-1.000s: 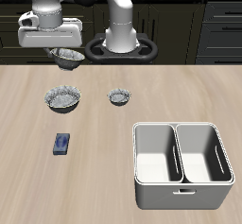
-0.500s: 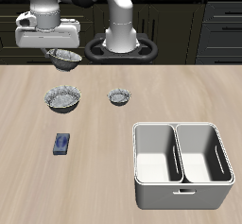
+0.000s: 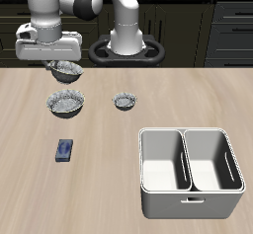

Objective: Stack the middle-sized bowl on the largest bowl and stack the smallest bowl on the middle-sized bowl

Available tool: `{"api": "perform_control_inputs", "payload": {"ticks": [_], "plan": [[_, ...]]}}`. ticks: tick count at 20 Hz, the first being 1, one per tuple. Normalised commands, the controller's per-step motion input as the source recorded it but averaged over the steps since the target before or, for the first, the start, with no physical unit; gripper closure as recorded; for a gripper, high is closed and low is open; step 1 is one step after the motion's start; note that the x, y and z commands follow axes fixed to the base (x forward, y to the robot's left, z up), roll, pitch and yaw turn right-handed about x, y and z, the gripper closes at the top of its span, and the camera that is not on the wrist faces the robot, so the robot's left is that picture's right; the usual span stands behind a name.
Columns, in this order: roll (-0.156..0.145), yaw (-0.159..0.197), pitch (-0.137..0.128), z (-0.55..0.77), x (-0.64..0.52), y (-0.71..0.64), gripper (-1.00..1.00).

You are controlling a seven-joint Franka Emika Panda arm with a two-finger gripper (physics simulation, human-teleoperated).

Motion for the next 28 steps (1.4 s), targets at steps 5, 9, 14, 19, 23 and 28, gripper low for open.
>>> {"api": "perform_control_inputs", "payload": {"ticks": [5, 9, 14, 19, 23, 28], "plan": [[-0.025, -0.009, 0.026, -0.23, 0.05, -0.06, 1.0], [-0.006, 0.008, 0.029, -0.21, 0.08, -0.02, 1.0], [-0.016, 0.012, 0.031, -0.26, 0.08, 0.03, 1.0], [-0.034, 0.022, 0.059, -0.34, 0.07, 0.01, 1.0], [-0.028, 0.014, 0.047, -0.2, 0.02, -0.01, 1.0], [-0.049, 0.049, 0.063, -0.22, 0.0, 0.04, -1.0]]}}
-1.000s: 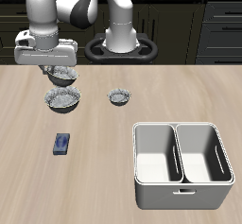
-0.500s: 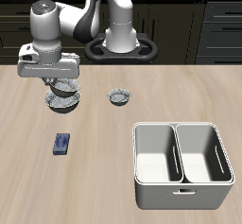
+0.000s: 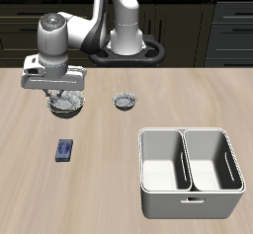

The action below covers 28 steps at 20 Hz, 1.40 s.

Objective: Stack the middle-sized bowl on the largest bowl and stack the smallest bowl on the middle-sized bowl

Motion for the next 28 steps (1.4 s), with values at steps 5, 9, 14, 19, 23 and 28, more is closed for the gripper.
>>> {"api": "perform_control_inputs", "payload": {"ticks": [5, 9, 14, 19, 23, 28], "plan": [[0.022, 0.021, -0.006, 0.07, -0.04, 0.17, -1.0], [0.028, 0.009, -0.027, 0.17, -0.03, 0.16, -1.0], [-0.003, 0.013, -0.054, 0.49, -0.12, 0.38, -1.0], [-0.012, 0.013, -0.014, 0.37, 0.0, 0.4, -1.0], [-0.003, -0.02, -0.006, 0.19, 0.11, 0.32, -1.0], [0.009, -0.067, -0.001, 0.19, 0.16, 0.56, -1.0]]}}
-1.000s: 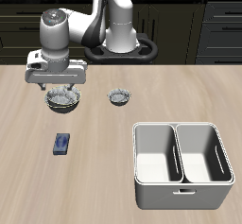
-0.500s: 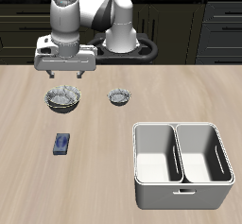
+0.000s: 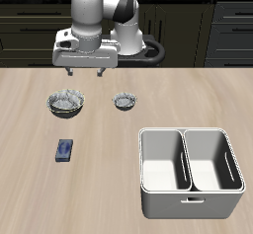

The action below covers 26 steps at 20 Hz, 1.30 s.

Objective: Stack the middle-sized bowl on the largest bowl and stack the smallest bowl on the middle-sized bowl

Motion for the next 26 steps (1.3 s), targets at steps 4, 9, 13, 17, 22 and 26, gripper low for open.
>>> {"api": "perform_control_inputs", "payload": {"ticks": [4, 9, 13, 17, 22, 26], "plan": [[0.035, -0.024, 0.006, 0.03, 0.13, 0.48, -1.0], [0.012, -0.035, 0.044, -0.14, 0.07, 0.41, -1.0], [-0.028, 0.016, 0.034, -0.19, -0.05, 0.28, -1.0], [0.01, 0.015, 0.036, -0.16, -0.06, 0.3, -1.0], [0.052, 0.02, -0.004, 0.01, -0.05, 0.4, -1.0], [0.017, -0.012, 0.003, -0.07, -0.05, 0.06, -1.0]]}}
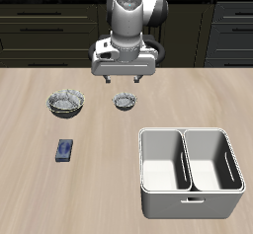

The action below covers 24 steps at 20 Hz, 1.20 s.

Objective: Stack the middle-sized bowl on the largest bowl and stack the smallest bowl on the middle-sized bowl

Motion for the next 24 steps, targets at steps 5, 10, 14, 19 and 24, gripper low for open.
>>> {"api": "perform_control_inputs", "payload": {"ticks": [5, 10, 14, 19, 24], "plan": [[-0.027, -0.033, 0.018, -0.14, -0.04, -0.19, -1.0], [-0.004, -0.017, 0.018, -0.21, -0.01, -0.05, -1.0], [0.002, -0.01, 0.038, -0.37, -0.12, 0.13, -1.0], [0.01, -0.011, 0.004, -0.21, -0.15, 0.0, -1.0], [-0.04, 0.003, 0.018, -0.33, -0.22, -0.1, -1.0]]}}
